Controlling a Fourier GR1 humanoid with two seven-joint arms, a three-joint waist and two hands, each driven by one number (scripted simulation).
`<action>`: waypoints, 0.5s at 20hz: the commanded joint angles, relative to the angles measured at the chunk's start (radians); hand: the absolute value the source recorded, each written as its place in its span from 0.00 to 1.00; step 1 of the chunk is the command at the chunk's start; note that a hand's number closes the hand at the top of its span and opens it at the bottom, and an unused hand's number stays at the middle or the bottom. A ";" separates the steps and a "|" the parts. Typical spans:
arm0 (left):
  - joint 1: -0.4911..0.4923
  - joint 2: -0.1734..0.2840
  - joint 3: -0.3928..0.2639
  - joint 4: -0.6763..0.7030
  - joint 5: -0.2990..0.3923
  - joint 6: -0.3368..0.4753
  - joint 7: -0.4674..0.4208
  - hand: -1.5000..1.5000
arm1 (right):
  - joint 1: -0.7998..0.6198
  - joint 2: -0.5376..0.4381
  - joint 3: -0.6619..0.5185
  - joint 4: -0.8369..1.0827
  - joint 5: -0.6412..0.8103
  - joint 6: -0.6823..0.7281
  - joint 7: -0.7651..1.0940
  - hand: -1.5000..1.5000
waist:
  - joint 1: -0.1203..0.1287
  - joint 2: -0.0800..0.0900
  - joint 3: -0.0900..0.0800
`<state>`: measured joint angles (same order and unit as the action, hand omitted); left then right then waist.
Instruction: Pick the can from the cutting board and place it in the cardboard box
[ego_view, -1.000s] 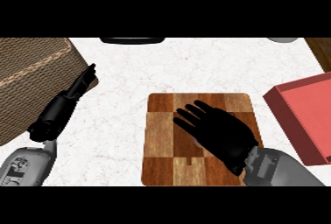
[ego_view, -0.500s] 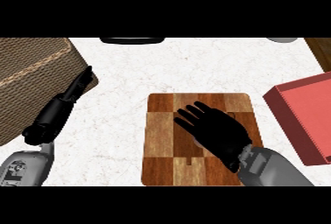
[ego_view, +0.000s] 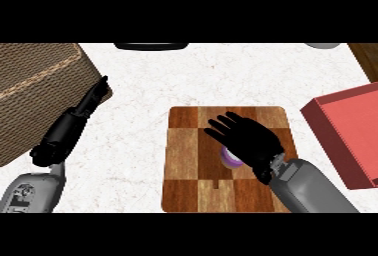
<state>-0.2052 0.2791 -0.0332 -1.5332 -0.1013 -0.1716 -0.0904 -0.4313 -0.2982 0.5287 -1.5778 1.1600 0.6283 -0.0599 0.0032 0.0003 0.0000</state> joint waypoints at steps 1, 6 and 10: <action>-0.042 0.030 0.051 0.011 0.037 -0.057 0.037 0.50 | -0.036 0.014 0.017 0.138 0.052 -0.078 -0.087 1.00 | 0.003 0.001 0.000; -0.003 0.010 0.040 -0.007 0.006 -0.047 0.006 0.50 | -0.008 0.036 0.031 0.081 0.078 -0.187 -0.165 1.00 | 0.001 0.000 0.000; -0.024 -0.007 0.040 -0.021 -0.001 -0.047 0.043 0.50 | -0.022 0.021 -0.005 0.100 0.100 -0.260 -0.247 1.00 | 0.000 0.000 0.000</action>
<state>-0.2317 0.2769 0.0005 -1.5410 -0.1008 -0.2067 -0.0581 -0.4485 -0.2734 0.5444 -1.5020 1.2372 0.4458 -0.2376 0.0030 -0.0009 -0.0008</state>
